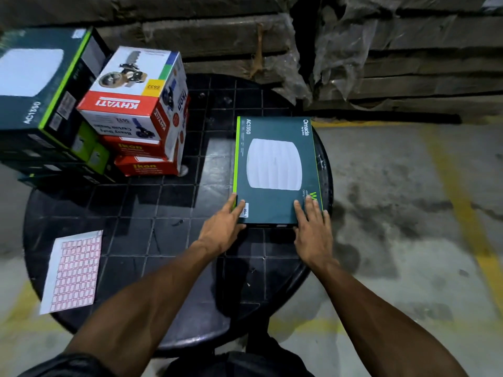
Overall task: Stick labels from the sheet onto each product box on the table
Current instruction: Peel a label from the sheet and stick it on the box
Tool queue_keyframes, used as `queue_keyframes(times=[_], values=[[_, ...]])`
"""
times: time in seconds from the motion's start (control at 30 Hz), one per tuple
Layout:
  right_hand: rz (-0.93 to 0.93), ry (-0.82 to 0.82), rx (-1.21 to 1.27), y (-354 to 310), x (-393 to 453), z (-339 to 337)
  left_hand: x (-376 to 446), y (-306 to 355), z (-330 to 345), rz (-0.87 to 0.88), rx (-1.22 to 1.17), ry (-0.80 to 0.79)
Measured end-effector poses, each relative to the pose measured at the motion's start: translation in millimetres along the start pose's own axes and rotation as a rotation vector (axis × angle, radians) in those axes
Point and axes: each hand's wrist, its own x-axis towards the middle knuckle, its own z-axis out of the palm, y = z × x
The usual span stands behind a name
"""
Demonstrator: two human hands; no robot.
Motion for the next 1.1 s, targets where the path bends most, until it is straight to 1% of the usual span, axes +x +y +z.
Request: queue_keyframes(times=[0.2, 0.37, 0.5, 0.67, 0.8, 0.87, 1.0, 1.1], values=[[0.045, 0.017, -0.005, 3.1, -10.0, 6.1, -7.2, 18.3, 7.1, -0.070, -0.081, 0.019], [0.040, -0.015, -0.024, 7.1, -10.3, 4.9, -5.7, 22.3, 6.4, -0.071, -0.113, 0.047], [0.036, -0.002, -0.026, 8.0, 6.2, -6.5, 4.8, 20.4, 1.2, -0.031, -0.153, 0.081], [0.069, -0.034, -0.021, 3.8, 16.8, -18.1, 13.4, 23.6, -4.9, -0.054, -0.113, 0.046], [0.129, -0.004, 0.003, -13.9, 18.8, -23.9, 5.4, 9.1, -4.4, -0.005, -0.051, 0.010], [0.101, 0.002, 0.026, -31.1, 20.6, -23.7, -4.2, -4.5, -4.5, -0.029, 0.004, 0.007], [-0.057, 0.055, 0.126, -80.0, 12.4, -8.4, -33.2, -47.0, -11.0, -0.119, 0.081, 0.015], [-0.165, 0.062, 0.125, -120.7, 2.0, 1.3, -60.1, -87.9, -18.1, -0.193, 0.091, 0.028]])
